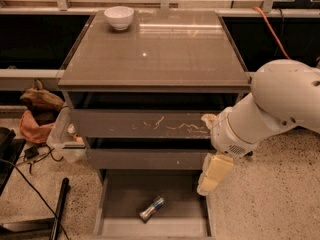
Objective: Pick redbull can from bottom drawer and place on counter
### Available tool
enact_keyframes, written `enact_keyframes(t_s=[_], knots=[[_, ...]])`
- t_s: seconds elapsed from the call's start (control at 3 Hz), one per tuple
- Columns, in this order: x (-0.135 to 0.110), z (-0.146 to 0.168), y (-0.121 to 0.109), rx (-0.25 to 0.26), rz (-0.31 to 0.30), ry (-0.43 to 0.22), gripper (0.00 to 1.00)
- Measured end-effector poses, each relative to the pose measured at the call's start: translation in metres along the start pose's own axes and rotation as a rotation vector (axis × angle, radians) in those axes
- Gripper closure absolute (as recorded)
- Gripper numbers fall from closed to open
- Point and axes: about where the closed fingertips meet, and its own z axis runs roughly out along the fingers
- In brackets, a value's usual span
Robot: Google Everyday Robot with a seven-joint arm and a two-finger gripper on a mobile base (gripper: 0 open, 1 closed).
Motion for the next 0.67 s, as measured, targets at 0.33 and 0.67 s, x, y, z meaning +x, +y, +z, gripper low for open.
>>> enact_keyframes(t_s=[0.33, 0.67], knots=[[-0.004, 0.015, 0.003, -0.002, -0.004, -0.024, 0.0], [-0.008, 0.055, 0.018, -0.046, 0.007, -0.076, 0.0]])
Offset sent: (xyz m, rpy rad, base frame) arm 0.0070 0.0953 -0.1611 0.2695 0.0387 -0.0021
